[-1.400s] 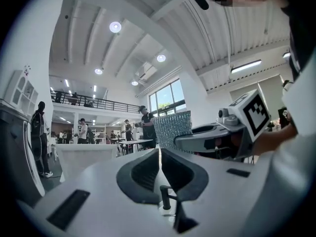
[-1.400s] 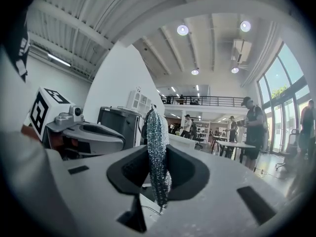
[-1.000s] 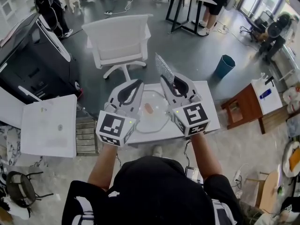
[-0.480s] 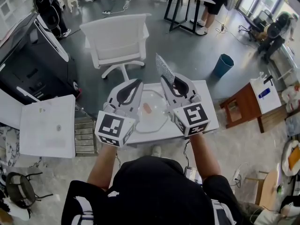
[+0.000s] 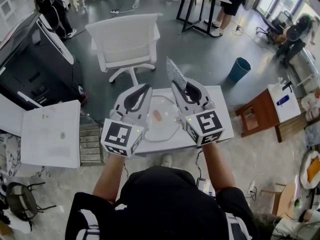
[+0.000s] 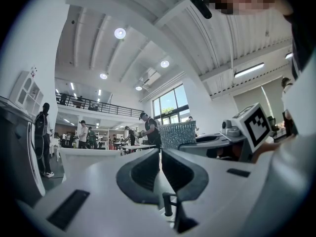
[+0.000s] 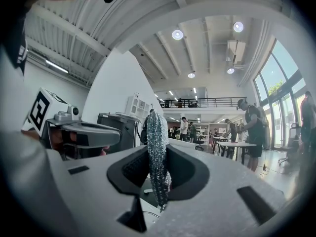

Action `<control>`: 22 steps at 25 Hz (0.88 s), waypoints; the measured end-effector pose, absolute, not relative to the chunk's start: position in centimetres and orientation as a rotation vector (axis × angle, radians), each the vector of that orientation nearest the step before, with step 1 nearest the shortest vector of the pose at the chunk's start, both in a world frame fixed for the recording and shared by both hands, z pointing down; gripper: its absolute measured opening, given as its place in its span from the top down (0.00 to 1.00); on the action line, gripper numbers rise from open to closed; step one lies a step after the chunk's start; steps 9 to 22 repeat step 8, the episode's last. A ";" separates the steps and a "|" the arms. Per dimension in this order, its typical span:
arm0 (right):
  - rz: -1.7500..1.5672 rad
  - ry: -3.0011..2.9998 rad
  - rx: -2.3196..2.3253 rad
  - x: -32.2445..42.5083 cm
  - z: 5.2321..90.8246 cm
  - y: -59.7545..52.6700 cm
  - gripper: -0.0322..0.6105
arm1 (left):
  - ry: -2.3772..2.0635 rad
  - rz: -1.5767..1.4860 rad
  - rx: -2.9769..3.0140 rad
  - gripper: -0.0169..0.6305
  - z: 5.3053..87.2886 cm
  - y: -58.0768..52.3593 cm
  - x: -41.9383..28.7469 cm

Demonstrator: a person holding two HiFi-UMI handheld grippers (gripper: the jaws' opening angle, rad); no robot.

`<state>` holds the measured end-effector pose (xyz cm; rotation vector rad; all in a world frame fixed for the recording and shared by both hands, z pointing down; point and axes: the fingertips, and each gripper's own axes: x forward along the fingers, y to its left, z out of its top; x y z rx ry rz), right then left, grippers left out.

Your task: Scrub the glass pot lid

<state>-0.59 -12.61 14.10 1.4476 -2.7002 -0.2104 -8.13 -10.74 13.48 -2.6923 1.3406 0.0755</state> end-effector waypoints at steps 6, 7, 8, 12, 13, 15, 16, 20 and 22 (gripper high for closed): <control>-0.213 -2.698 1.439 -0.3 14.1 -12.7 0.84 | 1.336 0.079 -2.693 0.95 13.3 -10.9 -7.8; -0.214 -2.699 1.438 -0.2 14.0 -12.7 0.84 | 1.334 0.078 -2.698 0.95 13.2 -10.8 -7.6; -0.214 -2.701 1.438 -0.1 13.9 -12.7 0.84 | 1.331 0.078 -2.702 0.95 13.1 -10.8 -7.4; -0.214 -2.701 1.438 -0.1 13.9 -12.7 0.84 | 1.331 0.078 -2.702 0.95 13.1 -10.8 -7.4; -0.214 -2.701 1.438 -0.1 13.9 -12.7 0.84 | 1.331 0.078 -2.702 0.95 13.1 -10.8 -7.4; -0.214 -2.701 1.438 -0.1 13.9 -12.7 0.84 | 1.331 0.078 -2.702 0.95 13.1 -10.8 -7.4; -0.214 -2.701 1.438 -0.1 13.9 -12.7 0.84 | 1.331 0.078 -2.702 0.95 13.1 -10.8 -7.4; -0.214 -2.701 1.438 -0.1 13.9 -12.7 0.84 | 1.331 0.078 -2.702 0.95 13.1 -10.8 -7.4; -0.214 -2.701 1.438 -0.1 13.9 -12.7 0.84 | 1.331 0.078 -2.702 0.95 13.1 -10.8 -7.4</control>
